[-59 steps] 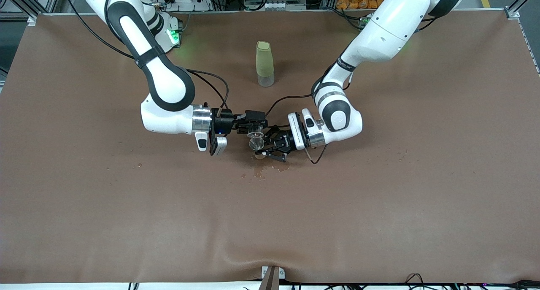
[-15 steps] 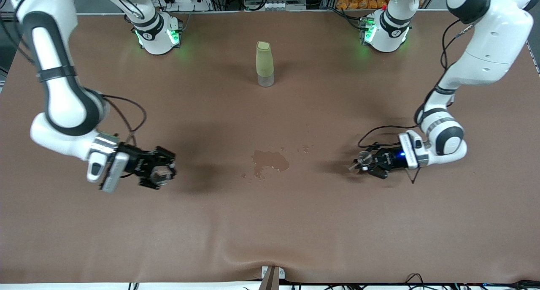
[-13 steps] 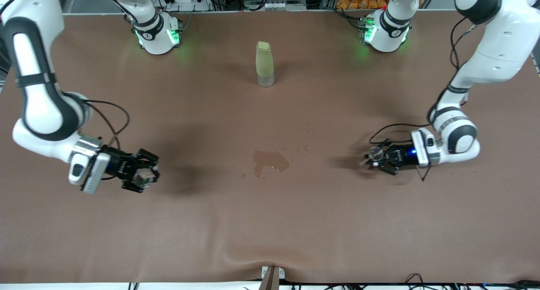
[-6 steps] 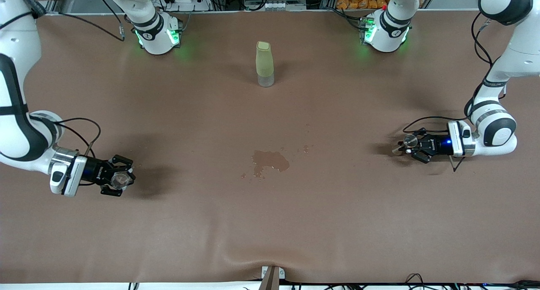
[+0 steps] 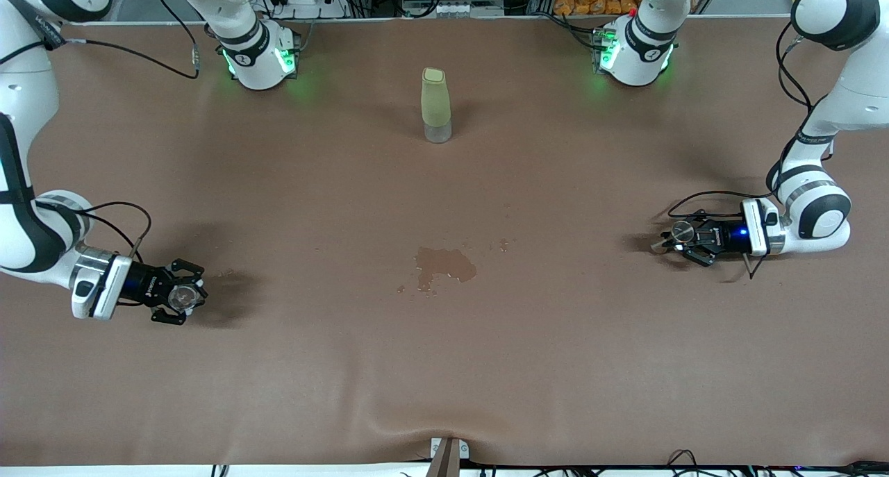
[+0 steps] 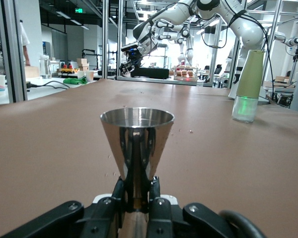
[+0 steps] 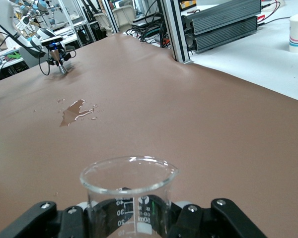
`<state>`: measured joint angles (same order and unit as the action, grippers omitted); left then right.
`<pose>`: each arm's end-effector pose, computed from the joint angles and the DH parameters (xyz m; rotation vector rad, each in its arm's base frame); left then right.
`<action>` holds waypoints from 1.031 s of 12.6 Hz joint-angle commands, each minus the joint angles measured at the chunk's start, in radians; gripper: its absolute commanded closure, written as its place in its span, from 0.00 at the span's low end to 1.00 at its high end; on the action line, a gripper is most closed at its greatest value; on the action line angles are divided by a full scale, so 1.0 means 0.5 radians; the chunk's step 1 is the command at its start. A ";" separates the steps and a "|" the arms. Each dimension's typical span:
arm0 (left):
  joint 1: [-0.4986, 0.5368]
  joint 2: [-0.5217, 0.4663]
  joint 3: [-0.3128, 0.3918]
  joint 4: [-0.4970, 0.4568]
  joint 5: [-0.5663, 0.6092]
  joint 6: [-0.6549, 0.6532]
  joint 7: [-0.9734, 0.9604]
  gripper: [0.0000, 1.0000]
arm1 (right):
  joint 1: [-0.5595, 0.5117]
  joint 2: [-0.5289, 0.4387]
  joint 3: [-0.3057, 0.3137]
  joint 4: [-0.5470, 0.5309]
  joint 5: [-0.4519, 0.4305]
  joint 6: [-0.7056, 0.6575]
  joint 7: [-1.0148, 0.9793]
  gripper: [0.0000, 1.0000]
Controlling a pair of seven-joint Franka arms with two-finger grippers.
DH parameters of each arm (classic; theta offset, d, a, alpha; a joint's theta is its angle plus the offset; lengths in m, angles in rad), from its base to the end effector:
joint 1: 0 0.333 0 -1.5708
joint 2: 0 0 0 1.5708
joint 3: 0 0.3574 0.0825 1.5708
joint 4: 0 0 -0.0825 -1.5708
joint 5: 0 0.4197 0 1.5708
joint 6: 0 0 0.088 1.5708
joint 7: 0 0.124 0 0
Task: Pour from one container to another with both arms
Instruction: 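Lower the beaker with the right gripper while the left gripper lowers the jigger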
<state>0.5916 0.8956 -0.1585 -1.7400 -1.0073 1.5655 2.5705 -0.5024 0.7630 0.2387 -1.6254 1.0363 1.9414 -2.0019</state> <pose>0.5870 0.1580 0.0749 1.3535 -1.2668 1.0863 0.7053 -0.1375 0.1869 -1.8770 -1.0972 -0.9171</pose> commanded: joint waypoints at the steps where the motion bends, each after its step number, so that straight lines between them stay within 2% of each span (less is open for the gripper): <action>1: 0.010 0.068 0.029 0.081 0.042 -0.057 -0.015 0.92 | -0.072 0.170 0.035 0.155 -0.060 -0.078 -0.162 1.00; 2: 0.010 0.077 0.029 0.081 0.042 -0.057 -0.014 0.80 | -0.087 0.225 0.032 0.174 -0.057 -0.118 -0.232 1.00; 3: 0.010 0.080 0.029 0.084 0.042 -0.057 -0.018 0.60 | -0.109 0.284 0.032 0.210 -0.057 -0.161 -0.309 1.00; 4: 0.010 0.080 0.029 0.084 0.042 -0.057 -0.030 0.36 | -0.121 0.345 0.032 0.253 -0.057 -0.198 -0.383 1.00; 5: 0.010 0.083 0.032 0.084 0.045 -0.060 -0.036 0.00 | -0.142 0.388 0.032 0.278 -0.057 -0.207 -0.438 1.00; 8: 0.013 0.065 0.056 0.096 0.122 -0.069 -0.140 0.00 | -0.188 0.459 0.032 0.287 -0.057 -0.204 -0.549 1.00; 9: 0.022 0.059 0.096 0.187 0.182 -0.157 -0.265 0.00 | -0.198 0.480 0.026 0.299 -0.054 -0.204 -0.579 1.00; 11: 0.053 0.053 0.123 0.445 0.479 -0.244 -0.462 0.00 | -0.219 0.557 0.014 0.333 -0.051 -0.204 -0.638 1.00; 13: 0.145 0.037 0.170 0.553 0.679 -0.247 -0.676 0.00 | -0.222 0.585 -0.005 0.355 -0.051 -0.201 -0.663 1.00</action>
<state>0.6225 0.9161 -0.0881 -1.5280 -0.7482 1.4788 2.3177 -0.5947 1.0172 0.2267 -1.4970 1.0326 1.8633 -2.3177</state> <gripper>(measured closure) 0.000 0.855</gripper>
